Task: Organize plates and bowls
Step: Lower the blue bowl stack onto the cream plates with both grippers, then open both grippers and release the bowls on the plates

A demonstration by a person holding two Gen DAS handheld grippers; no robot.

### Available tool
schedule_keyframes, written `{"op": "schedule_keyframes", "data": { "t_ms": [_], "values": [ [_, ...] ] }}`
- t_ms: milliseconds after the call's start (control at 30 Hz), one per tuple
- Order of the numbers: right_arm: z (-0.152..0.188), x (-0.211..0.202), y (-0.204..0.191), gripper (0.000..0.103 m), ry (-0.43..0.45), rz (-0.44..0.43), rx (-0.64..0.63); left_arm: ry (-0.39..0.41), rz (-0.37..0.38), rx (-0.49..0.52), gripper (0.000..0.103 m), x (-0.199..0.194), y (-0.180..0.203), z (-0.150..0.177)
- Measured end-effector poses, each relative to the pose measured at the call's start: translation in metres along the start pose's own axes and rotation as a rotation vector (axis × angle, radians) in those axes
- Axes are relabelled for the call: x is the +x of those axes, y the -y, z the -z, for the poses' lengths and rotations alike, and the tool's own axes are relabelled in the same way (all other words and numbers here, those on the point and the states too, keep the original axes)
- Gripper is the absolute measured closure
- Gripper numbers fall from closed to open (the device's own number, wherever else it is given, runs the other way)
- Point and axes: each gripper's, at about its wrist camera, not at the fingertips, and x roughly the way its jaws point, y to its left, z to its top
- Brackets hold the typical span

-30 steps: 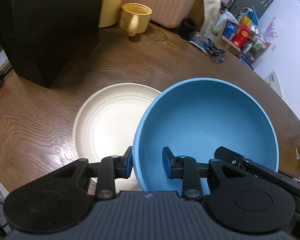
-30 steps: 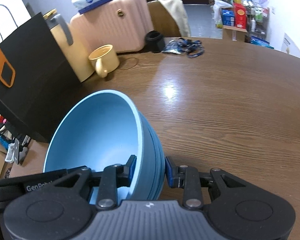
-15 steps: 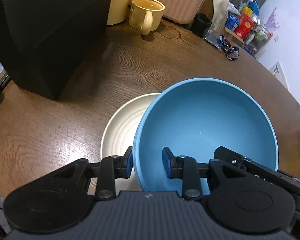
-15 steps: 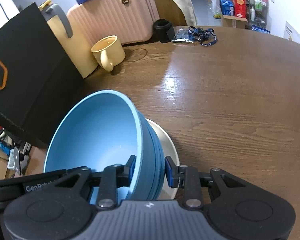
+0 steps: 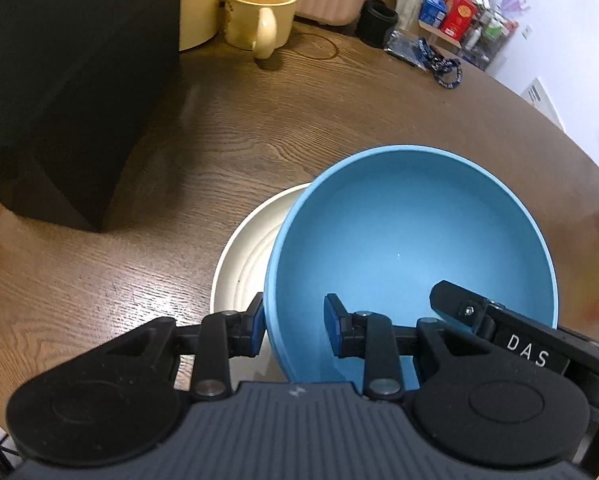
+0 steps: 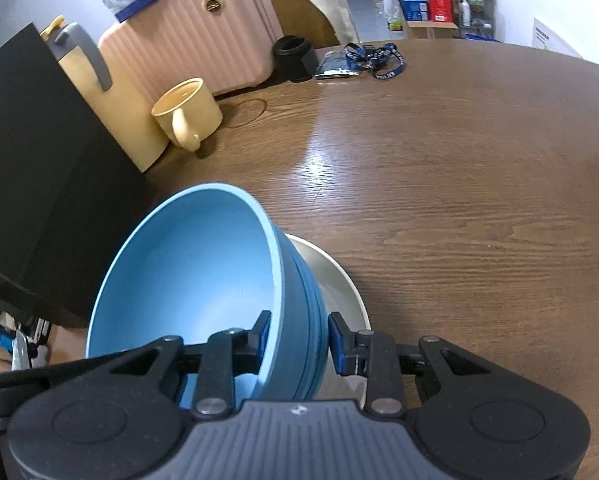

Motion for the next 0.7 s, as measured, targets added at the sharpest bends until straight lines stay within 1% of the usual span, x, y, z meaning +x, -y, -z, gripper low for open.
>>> {"op": "schedule_keyframes", "data": {
  "t_ms": [100,167,233,267,300,333,367,433,467,500,567,600,633,667,700],
  "values": [
    [0.004,-0.001,0.004,0.074,0.003,-0.010,0.022,-0.002,-0.005,0.022,0.065,-0.001,0.005,0.002],
    [0.006,-0.001,0.007,0.072,0.001,-0.024,0.037,-0.002,-0.016,0.039,0.064,-0.002,0.008,0.005],
    [0.008,-0.004,0.008,0.068,0.008,-0.037,0.039,0.002,-0.020,0.048,0.059,-0.004,0.009,0.006],
    [0.009,-0.006,0.009,0.056,0.018,-0.047,0.040,0.008,-0.025,0.048,0.057,-0.006,0.008,0.006],
    [0.009,-0.010,0.009,0.040,0.028,-0.053,0.041,0.015,-0.031,0.048,0.053,-0.008,0.008,0.007],
    [0.010,-0.013,0.009,0.032,0.042,-0.053,0.040,0.024,-0.040,0.050,0.049,-0.011,0.007,0.007],
    [0.010,-0.017,0.009,0.029,0.058,-0.044,0.038,0.036,-0.045,0.051,0.045,-0.014,0.005,0.007],
    [0.011,-0.023,0.009,0.025,0.078,-0.046,0.035,0.073,-0.058,0.050,0.024,-0.023,0.001,0.009],
    [0.011,-0.027,0.009,0.023,0.089,-0.049,0.036,0.095,-0.072,0.052,0.019,-0.028,-0.001,0.010],
    [0.012,-0.030,0.009,0.018,0.100,-0.049,0.039,0.110,-0.083,0.054,0.014,-0.032,-0.003,0.011],
    [0.014,-0.036,0.008,0.017,0.125,-0.052,0.041,0.135,-0.084,0.051,0.008,-0.040,-0.009,0.013],
    [0.015,-0.040,0.008,0.013,0.137,-0.053,0.042,0.145,-0.081,0.048,0.004,-0.044,-0.012,0.013],
    [0.016,-0.043,0.007,0.005,0.150,-0.051,0.044,0.161,-0.080,0.044,0.001,-0.048,-0.015,0.015],
    [0.018,-0.048,0.007,0.000,0.163,-0.049,0.045,0.175,-0.080,0.043,0.000,-0.051,-0.017,0.016],
    [0.020,-0.052,0.006,0.000,0.176,-0.046,0.047,0.194,-0.076,0.045,0.000,-0.056,-0.019,0.018]
  ]
}}
